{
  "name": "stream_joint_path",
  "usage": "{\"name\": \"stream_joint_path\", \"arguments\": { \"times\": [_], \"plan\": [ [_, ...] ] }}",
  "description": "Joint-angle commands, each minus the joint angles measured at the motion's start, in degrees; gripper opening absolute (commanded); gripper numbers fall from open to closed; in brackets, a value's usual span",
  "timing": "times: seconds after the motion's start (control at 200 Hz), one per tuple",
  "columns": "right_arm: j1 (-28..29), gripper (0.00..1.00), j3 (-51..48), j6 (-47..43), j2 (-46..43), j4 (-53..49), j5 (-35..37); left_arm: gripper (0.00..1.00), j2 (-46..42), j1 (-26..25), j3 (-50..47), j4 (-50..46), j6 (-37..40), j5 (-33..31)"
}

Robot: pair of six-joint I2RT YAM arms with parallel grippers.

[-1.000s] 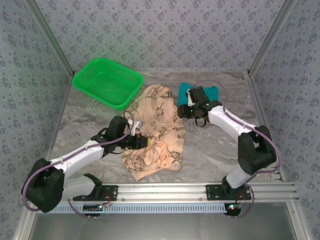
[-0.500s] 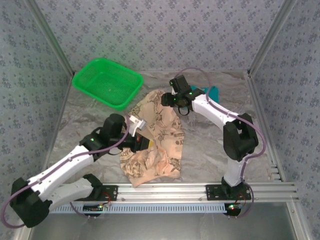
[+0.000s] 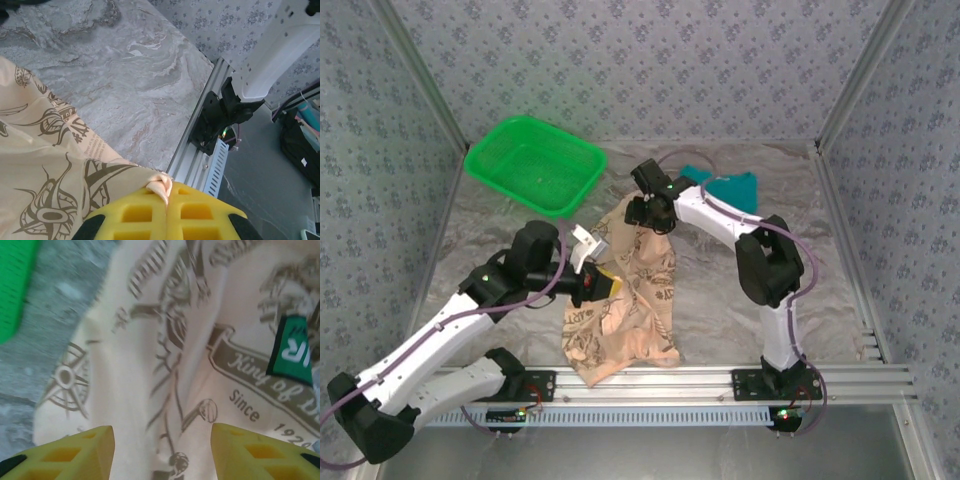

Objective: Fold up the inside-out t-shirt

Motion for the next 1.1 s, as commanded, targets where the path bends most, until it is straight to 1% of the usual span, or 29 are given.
{"name": "stream_joint_path", "arguments": {
  "times": [0.0,0.065,0.125,0.225,0.245,0.26,0.285,0.305,0.375,0.455,0.58,0.66,0.75,0.83,0.949,0.989,1.014,1.094],
  "plan": [
    [1.07,0.55,2.77,3.29,2.22,-4.8,-0.26,0.0,-1.96,-0.31,0.57,-2.07,2.66,1.5],
    [1.19,0.54,4.67,3.22,4.15,-5.53,-1.48,0.0,-2.15,-0.36,0.69,-2.14,2.66,1.65],
    [1.45,0.47,6.05,2.8,5.34,-5.59,-0.88,0.0,-2.39,-0.34,0.85,-2.24,2.66,1.57],
    [1.2,0.26,7.59,2.52,5.48,-5.12,0.63,0.0,-2.68,-0.35,1.96,-3.9,3.07,0.61],
    [1.0,0.19,7.93,2.61,5.36,-5.26,1.02,0.0,-2.71,-0.34,2.38,-4.63,3.36,0.24],
    [0.89,0.12,8.15,2.61,5.22,-5.35,1.34,0.0,-2.83,-0.3,2.85,-5.38,3.72,-0.15],
    [0.49,0.07,8.65,2.5,4.87,-5.45,1.77,0.0,-3.02,-0.25,3.76,-7.0,4.59,-1.05],
    [0.23,0.0,8.96,2.55,4.54,-5.62,2.18,0.0,-3.14,-0.14,4.7,-8.82,5.76,-1.75],
    [-0.63,0.0,10.34,2.79,2.99,-7.42,4.64,0.0,-3.48,0.73,9.46,-17.0,10.28,-6.35],
    [-1.96,0.0,11.48,3.16,0.34,-9.34,7.93,0.0,-3.43,3.22,15.14,-22.9,14.65,-10.28],
    [-4.85,0.0,11.33,4.74,-6.26,-11.27,13.86,0.0,-1.24,8.96,24.51,-28.71,19.41,-10.9],
    [-6.29,0.0,9.92,7.27,-12.05,-12.88,19.97,0.0,0.94,11.39,32.21,-31.76,21.87,-16.69],
    [-7.6,0.0,7.37,9.24,-18.98,-13.8,24.47,0.0,3.65,13.42,41.49,-33.73,27.0,-18.98],
    [-8.46,0.0,4.19,10.95,-26.43,-12.92,26.87,0.0,5.95,13.55,48.27,-33.98,31.25,-17.22],
    [-7.4,0.0,0.61,11.08,-37.27,-13.06,33.93,0.0,9.24,13.53,55.89,-34.08,34.99,-12.64],
    [-6.89,0.01,0.18,11.08,-40.6,-14.28,36.48,0.0,10.01,13.53,57.47,-34.15,36.06,-10.23],
    [-6.65,0.02,-0.18,11.06,-42.77,-14.93,37.73,0.0,10.29,13.53,58.03,-34.02,36.8,-7.57],
    [-6.32,0.05,-2.15,10.76,-49.12,-16.13,39.07,0.0,10.28,13.53,58.26,-32.64,37.79,-2.22]
  ]
}}
